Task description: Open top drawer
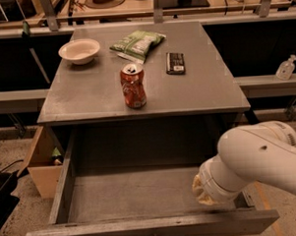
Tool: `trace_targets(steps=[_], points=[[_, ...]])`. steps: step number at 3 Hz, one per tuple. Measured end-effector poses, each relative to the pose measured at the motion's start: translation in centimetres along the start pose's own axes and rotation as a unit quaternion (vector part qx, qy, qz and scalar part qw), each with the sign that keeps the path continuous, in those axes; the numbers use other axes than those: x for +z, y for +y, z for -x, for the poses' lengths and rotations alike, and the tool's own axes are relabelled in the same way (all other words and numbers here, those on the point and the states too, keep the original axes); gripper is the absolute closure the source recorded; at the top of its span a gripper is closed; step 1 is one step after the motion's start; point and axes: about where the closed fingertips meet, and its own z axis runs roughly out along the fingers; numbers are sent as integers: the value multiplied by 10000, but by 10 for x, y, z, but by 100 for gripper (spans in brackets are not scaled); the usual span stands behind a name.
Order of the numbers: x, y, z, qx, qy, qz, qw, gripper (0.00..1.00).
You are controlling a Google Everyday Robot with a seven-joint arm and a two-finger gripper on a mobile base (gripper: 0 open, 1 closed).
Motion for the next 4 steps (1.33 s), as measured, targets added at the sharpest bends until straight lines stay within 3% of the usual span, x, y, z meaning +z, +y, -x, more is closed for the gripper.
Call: trace_targets(steps=[1, 2, 3, 4], points=[[37, -8, -1, 81, -227, 130, 9996, 100], [48, 20, 9, 22, -519, 463, 9976, 100], [48, 30, 12, 29, -587, 567, 9967, 100], [48, 30, 12, 24, -582, 566, 9967, 84]])
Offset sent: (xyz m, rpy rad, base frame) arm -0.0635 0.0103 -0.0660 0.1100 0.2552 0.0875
